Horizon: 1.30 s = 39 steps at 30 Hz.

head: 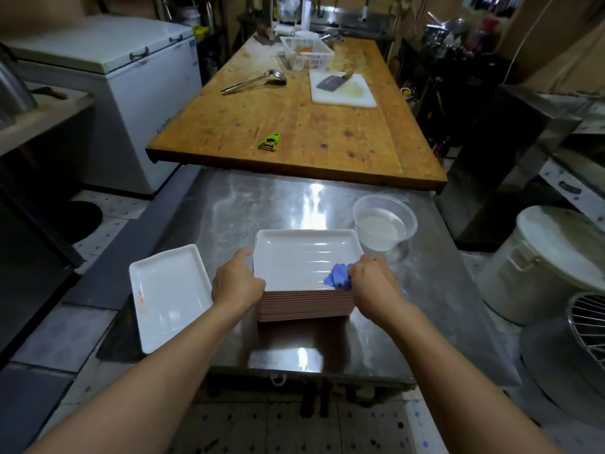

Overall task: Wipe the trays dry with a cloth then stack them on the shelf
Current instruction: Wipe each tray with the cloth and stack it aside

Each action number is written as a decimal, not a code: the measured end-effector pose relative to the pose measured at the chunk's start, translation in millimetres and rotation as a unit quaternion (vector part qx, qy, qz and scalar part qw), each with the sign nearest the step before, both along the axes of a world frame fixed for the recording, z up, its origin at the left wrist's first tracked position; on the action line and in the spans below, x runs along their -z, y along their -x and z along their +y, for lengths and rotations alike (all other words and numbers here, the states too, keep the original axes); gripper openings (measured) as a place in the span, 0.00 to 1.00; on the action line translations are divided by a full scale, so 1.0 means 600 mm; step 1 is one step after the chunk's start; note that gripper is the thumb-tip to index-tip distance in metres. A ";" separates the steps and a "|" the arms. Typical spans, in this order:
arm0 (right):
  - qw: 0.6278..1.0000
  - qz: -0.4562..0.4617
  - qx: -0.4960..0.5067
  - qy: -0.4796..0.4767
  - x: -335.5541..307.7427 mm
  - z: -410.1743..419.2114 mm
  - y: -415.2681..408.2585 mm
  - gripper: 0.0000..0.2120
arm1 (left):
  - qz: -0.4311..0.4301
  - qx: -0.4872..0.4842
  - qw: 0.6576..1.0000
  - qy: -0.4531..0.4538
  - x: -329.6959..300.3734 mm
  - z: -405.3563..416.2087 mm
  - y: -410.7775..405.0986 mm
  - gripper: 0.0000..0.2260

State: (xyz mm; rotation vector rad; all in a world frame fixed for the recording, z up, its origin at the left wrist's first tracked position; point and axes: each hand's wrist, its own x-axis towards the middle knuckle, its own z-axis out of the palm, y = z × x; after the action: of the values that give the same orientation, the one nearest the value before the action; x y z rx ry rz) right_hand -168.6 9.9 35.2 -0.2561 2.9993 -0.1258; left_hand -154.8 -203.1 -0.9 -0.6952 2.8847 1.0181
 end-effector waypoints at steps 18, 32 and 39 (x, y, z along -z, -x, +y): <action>0.937 0.114 0.132 0.301 -0.017 0.068 -0.025 0.08 | 0.147 0.275 0.923 0.227 -0.003 0.089 -0.014 0.03; 0.821 0.277 0.172 0.469 -0.098 0.038 -0.028 0.03 | 0.286 0.156 0.944 0.045 -0.131 0.074 -0.015 0.04; 0.803 0.381 0.044 0.456 -0.203 -0.030 -0.030 0.05 | 0.228 0.070 0.908 -0.344 -0.203 0.062 -0.060 0.06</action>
State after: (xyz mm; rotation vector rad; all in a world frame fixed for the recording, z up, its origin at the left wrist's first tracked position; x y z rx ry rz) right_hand -150.5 -8.3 157.2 -0.2926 3.3789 -1.9138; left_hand -119.0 -166.1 121.0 -0.2102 2.5005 2.2349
